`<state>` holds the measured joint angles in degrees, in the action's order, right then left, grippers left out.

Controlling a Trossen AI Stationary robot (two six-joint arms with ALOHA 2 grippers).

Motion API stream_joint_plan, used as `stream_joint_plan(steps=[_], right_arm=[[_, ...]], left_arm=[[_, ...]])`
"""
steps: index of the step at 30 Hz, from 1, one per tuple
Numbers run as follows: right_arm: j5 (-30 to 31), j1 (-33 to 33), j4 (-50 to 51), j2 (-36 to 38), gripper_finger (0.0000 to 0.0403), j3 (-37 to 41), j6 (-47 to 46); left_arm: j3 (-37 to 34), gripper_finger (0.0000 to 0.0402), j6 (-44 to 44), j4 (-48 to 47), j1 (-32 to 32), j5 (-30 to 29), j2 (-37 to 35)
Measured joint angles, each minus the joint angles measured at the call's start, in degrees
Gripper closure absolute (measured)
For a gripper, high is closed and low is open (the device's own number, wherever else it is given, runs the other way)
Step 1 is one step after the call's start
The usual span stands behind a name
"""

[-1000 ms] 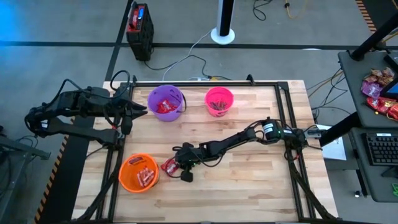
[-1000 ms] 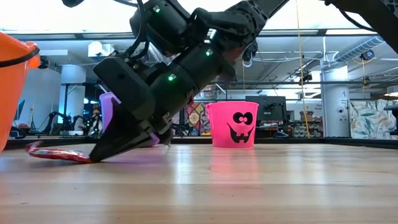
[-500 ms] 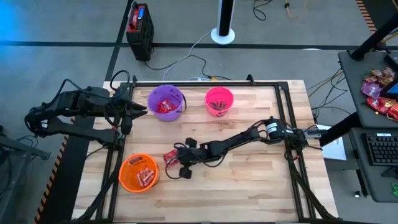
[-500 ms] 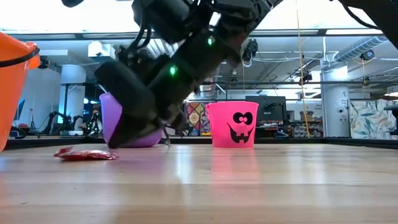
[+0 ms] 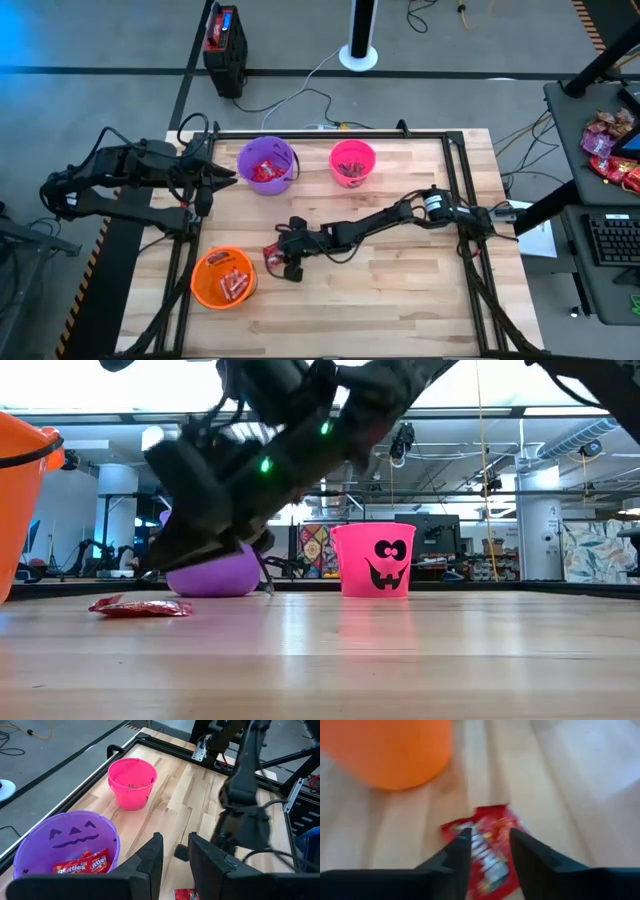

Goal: Sort candy by brand, put in halloween buckets
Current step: Put the red candy into the purple bucket

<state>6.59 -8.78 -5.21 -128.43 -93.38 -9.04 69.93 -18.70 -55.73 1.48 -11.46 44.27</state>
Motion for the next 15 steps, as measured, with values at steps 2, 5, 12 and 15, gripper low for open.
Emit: stream_joint_plan(steps=[2,5,12,15], right_arm=[[0.06,0.84,-2.68,-1.34,0.0262,0.02,-0.02],[0.27,1.69,-5.29,-2.83,0.0213,0.0,0.0],[-1.1,1.46,-5.65,-4.07,0.0148,0.0,0.77],[-1.22,1.38,-4.87,-4.14,0.0146,-0.02,0.71]], left_arm=[[0.0,0.0327,0.0,0.01,0.02,0.01,0.0],[0.0,0.0327,0.0,0.01,0.0,0.01,0.0],[0.0,0.0327,-0.33,0.01,0.01,0.06,-0.08],[0.0,0.0327,-0.33,0.01,0.0,0.06,0.04]])
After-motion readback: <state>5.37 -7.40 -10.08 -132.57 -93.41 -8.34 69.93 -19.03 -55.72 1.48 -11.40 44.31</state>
